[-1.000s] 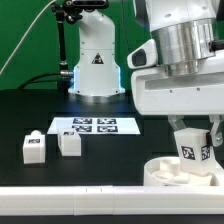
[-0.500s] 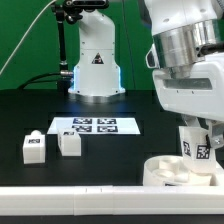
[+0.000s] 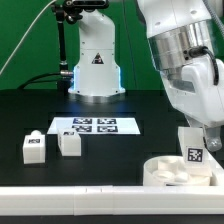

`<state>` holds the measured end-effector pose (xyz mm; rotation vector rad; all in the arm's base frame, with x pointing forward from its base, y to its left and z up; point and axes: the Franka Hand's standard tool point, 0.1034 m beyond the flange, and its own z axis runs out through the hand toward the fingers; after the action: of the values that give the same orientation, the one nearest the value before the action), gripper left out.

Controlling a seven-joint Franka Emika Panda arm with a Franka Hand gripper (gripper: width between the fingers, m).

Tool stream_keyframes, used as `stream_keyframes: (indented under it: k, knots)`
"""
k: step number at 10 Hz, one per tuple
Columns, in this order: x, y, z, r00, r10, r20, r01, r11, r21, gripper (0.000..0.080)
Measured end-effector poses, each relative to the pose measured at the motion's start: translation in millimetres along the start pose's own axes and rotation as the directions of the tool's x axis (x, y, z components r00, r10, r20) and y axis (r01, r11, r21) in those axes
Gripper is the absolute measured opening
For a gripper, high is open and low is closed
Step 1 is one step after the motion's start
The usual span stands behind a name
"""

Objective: Assemble stool

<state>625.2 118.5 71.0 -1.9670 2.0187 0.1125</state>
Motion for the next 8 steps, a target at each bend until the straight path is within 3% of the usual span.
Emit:
stream_keyframes:
  k: [1,2,5,8]
  knots:
    - [0.0,0.1,0.1,1.000,-0.001,0.000,0.001,1.000,0.000,0.0580]
    - [-0.9,0.0,-0.1,1.000,-0.003,0.000,0.003,1.000,0.000,0.0635]
    - [-17.2,-8.7,-20.5,0.983,-0.183,0.010,0.183,0.983,0.019,0.0649]
    - [-15.2,-7.2,-17.5,0.930,-0.366,0.006,0.366,0.930,0.016,0.0649]
